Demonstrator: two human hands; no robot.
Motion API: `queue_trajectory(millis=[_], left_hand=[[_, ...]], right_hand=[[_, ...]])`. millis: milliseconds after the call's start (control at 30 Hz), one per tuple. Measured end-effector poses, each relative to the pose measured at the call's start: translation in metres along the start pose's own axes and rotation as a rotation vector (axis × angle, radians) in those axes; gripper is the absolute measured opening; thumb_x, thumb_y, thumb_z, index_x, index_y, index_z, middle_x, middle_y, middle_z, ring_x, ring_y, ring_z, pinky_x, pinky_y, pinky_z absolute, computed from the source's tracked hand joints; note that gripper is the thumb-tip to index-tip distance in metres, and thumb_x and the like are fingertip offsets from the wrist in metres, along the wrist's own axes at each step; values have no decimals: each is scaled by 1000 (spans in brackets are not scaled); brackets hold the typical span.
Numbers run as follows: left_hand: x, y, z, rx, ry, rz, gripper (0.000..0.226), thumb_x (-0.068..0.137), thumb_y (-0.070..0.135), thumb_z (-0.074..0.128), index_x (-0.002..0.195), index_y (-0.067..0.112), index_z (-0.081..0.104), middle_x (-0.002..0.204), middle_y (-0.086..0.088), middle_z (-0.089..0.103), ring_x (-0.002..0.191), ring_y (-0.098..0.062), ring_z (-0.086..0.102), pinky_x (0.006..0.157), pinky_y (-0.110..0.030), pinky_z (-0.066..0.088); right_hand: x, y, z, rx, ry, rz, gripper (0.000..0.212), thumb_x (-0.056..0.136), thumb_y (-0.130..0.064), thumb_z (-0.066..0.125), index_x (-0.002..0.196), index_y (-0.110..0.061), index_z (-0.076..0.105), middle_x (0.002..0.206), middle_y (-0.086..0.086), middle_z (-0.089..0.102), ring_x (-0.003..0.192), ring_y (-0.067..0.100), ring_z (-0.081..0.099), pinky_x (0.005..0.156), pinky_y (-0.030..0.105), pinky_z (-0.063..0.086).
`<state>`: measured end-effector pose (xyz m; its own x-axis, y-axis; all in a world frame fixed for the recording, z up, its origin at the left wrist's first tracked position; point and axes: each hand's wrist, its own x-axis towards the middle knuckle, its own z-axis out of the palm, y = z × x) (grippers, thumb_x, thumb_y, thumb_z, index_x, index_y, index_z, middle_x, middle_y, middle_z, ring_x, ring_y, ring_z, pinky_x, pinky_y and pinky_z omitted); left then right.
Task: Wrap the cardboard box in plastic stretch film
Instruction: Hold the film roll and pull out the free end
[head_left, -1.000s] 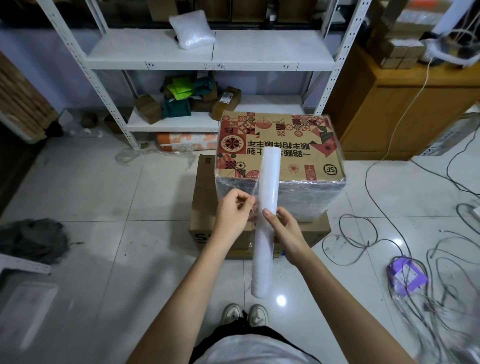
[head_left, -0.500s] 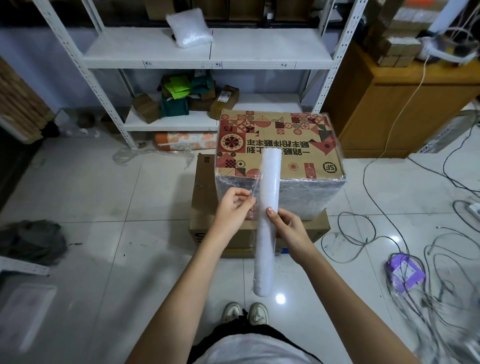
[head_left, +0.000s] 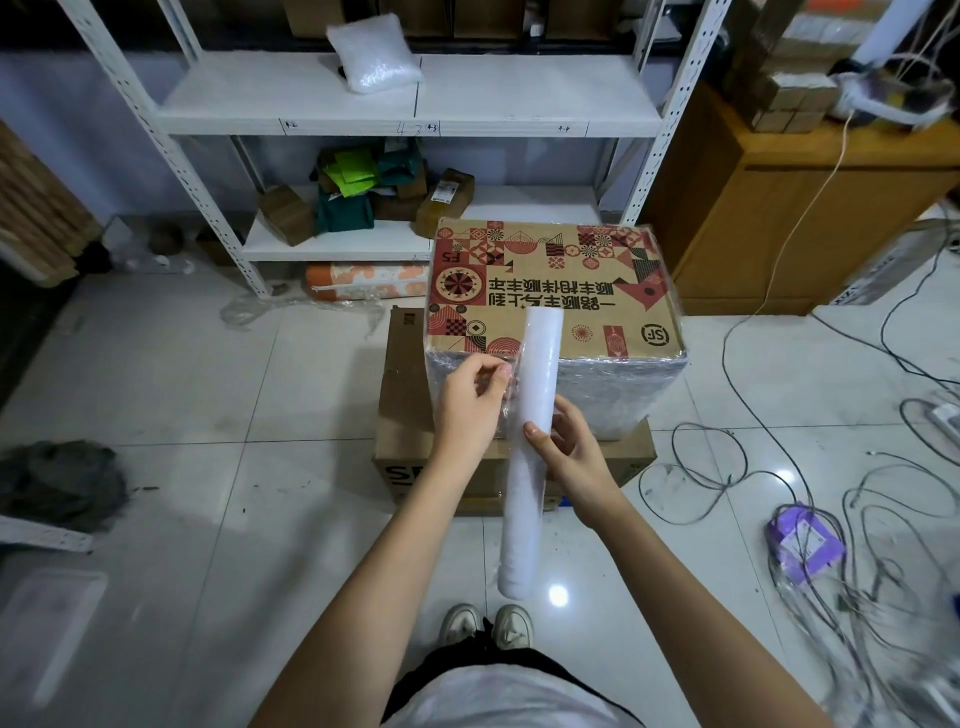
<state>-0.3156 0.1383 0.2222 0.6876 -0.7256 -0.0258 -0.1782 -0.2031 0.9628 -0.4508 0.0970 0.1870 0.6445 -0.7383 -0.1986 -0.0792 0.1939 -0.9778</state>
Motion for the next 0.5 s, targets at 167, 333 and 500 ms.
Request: queue_trajectory(millis=[167, 333, 500], left_hand=[[-1, 2, 2, -1, -26, -35, 13, 93, 15, 56, 81, 21, 55, 84, -3, 68, 82, -23, 66, 76, -50, 53], [-1, 7, 1, 148, -18, -11, 20, 89, 39, 60, 90, 21, 51, 84, 7, 64, 75, -16, 62, 65, -30, 50], [-2, 10, -1, 218, 23, -15, 26, 81, 47, 67, 92, 25, 57, 77, 15, 60, 68, -9, 60, 58, -25, 46]], right_hand=[[-1, -1, 3, 39, 38, -35, 43, 85, -27, 61, 125, -14, 52, 117, 6, 63, 106, 22, 61, 87, 36, 53], [1, -1, 3, -18, 34, -68, 37, 89, -15, 61, 124, -15, 51, 114, 7, 63, 103, 22, 61, 89, 39, 52], [1, -1, 3, -68, 20, -109, 37, 88, -14, 63, 123, -17, 52, 107, 0, 64, 96, 19, 63, 83, 37, 53]])
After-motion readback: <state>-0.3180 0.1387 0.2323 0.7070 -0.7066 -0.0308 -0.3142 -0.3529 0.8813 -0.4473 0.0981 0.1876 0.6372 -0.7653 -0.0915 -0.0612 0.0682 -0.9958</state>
